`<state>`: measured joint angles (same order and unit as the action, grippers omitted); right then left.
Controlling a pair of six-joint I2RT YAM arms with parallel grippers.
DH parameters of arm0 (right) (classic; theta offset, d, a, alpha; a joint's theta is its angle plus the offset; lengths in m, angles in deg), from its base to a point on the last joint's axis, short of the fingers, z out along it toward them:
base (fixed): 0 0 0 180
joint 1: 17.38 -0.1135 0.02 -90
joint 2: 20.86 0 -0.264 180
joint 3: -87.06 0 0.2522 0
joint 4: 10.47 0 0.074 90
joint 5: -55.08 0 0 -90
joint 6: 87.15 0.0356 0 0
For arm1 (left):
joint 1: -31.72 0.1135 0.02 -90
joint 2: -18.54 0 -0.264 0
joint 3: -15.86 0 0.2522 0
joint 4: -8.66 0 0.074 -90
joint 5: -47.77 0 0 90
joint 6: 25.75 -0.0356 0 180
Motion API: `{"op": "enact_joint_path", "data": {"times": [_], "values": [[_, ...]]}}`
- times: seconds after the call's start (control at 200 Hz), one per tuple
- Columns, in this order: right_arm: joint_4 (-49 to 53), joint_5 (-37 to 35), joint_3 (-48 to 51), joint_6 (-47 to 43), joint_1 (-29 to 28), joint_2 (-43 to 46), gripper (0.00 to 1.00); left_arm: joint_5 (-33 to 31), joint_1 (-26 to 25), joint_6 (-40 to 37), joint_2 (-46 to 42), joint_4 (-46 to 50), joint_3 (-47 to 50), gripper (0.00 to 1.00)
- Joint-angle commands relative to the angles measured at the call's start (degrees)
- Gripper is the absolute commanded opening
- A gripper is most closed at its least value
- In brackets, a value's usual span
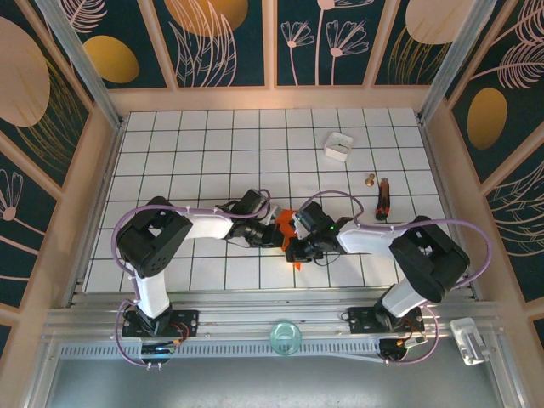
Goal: Fold a paper plane with a square sheet of paper (pick it up from the middle)
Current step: Perform the third fold on the triangle at the bottom-center of the table.
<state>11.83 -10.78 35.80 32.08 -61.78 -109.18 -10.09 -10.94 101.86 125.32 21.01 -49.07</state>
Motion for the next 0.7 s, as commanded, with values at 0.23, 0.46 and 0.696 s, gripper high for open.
{"op": "enact_joint_path", "data": {"times": [0.23, 0.46, 0.696], "values": [[3.62, -1.04, 4.83, -2.32, 1.34, 3.03, 0.00, -8.15, -0.13, -1.79, 4.98, 7.91, 2.14, 0.00], [6.16, -1.02, 7.05, -2.36, 1.34, 5.05, 0.00, -8.40, -0.12, -2.00, 5.19, 8.17, 2.05, 0.00], [8.08, -1.72, 9.88, 0.65, 1.16, 7.81, 0.00, -8.34, -0.13, -2.01, 5.26, 8.09, 2.25, 0.00]]}}
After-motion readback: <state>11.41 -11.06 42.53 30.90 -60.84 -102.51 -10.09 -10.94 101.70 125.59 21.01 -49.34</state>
